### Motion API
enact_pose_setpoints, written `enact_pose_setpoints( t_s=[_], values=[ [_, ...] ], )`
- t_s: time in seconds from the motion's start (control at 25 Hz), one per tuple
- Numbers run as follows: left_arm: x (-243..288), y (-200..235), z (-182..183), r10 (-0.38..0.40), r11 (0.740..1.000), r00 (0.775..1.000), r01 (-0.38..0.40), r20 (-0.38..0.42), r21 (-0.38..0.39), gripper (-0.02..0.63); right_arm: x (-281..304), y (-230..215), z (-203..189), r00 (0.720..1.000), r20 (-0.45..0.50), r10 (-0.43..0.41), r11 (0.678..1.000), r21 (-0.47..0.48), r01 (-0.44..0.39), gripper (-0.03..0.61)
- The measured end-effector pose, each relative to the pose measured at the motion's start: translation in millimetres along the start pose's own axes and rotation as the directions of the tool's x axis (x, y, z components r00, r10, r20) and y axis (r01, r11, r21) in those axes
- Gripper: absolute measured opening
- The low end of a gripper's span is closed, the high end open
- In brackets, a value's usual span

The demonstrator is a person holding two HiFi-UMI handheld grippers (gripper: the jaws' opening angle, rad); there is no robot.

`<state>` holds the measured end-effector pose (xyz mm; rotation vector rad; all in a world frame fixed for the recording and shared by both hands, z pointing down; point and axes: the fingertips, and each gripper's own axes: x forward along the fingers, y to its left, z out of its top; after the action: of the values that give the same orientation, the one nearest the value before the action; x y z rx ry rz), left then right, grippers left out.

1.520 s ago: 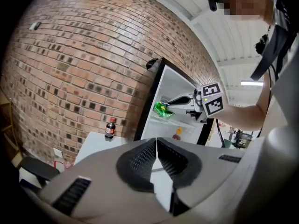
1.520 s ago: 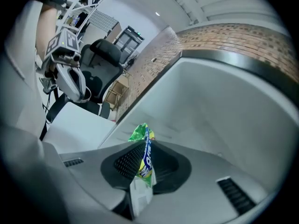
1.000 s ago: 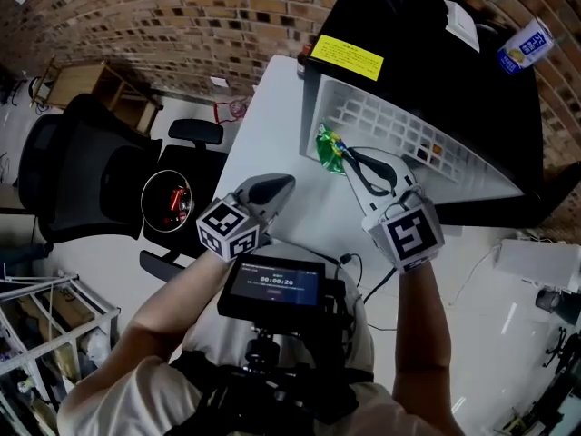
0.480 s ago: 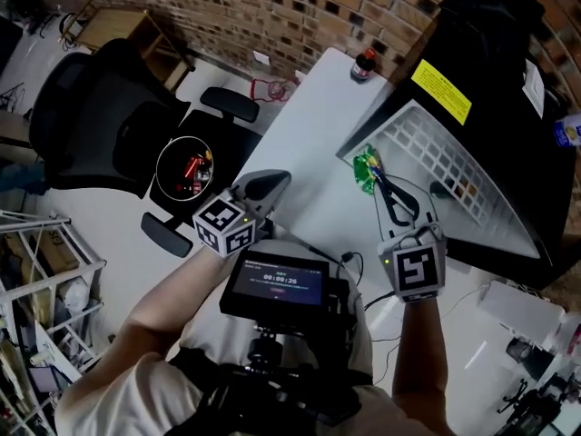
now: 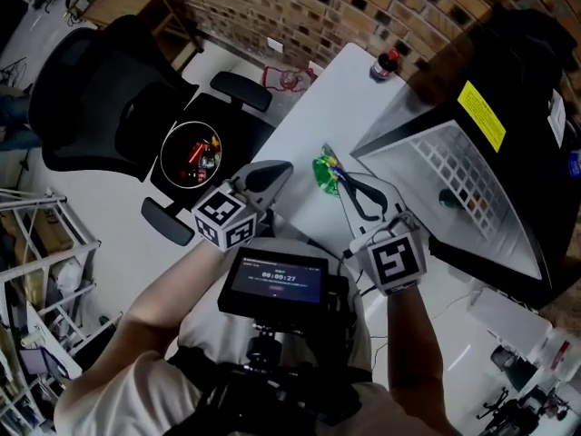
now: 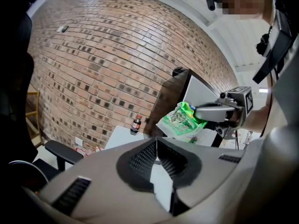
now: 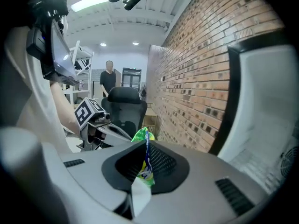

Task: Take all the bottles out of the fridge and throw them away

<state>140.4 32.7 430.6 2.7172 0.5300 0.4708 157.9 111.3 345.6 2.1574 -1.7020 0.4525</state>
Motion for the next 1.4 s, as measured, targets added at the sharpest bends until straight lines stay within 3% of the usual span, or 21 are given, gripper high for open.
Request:
enact_pose_setpoints(
  t_s=[0.4, 0.6, 0.84, 1.0, 1.2, 1.4],
  values=[
    [-69.6, 63.2, -9.0, 0.174, 0.982, 0.984, -0.171, 0.042, -0.077, 0.018, 96.2, 39.7, 11.4, 0.981, 0.002, 0.191, 0.979, -0.076, -0.191, 0.02],
    [-103.9, 86.3, -20.6, 0.265, 0.958, 0.962, -0.256, 0.06, -0.128, 0.018, 138.5, 73.9, 7.8, 0.952, -0.076, 0.297, 0.949, -0.088, -0.303, 0.02],
    [-150.1, 117.5, -45.3, 0.35, 0.922, 0.935, -0.335, 0.049, -0.195, 0.018, 194.2, 129.2, 7.2, 0.904, -0.117, 0.41, 0.887, -0.179, -0.426, 0.02],
    [-177.8, 138.5, -64.3, 0.409, 0.89, 0.912, -0.39, 0.033, -0.235, 0.018, 225.1, 171.1, 0.5, 0.856, -0.187, 0.482, 0.831, -0.213, -0.514, 0.02],
    [-208.8, 162.2, -85.4, 0.47, 0.847, 0.882, -0.445, 0.018, -0.291, 0.018, 269.4, 208.1, -17.1, 0.811, -0.259, 0.524, 0.767, -0.269, -0.582, 0.02],
    [-223.7, 172.9, -102.2, 0.513, 0.813, 0.858, -0.488, -0.006, -0.318, 0.018, 307.6, 226.4, -41.6, 0.784, -0.315, 0.535, 0.745, -0.262, -0.614, 0.02]
  ],
)
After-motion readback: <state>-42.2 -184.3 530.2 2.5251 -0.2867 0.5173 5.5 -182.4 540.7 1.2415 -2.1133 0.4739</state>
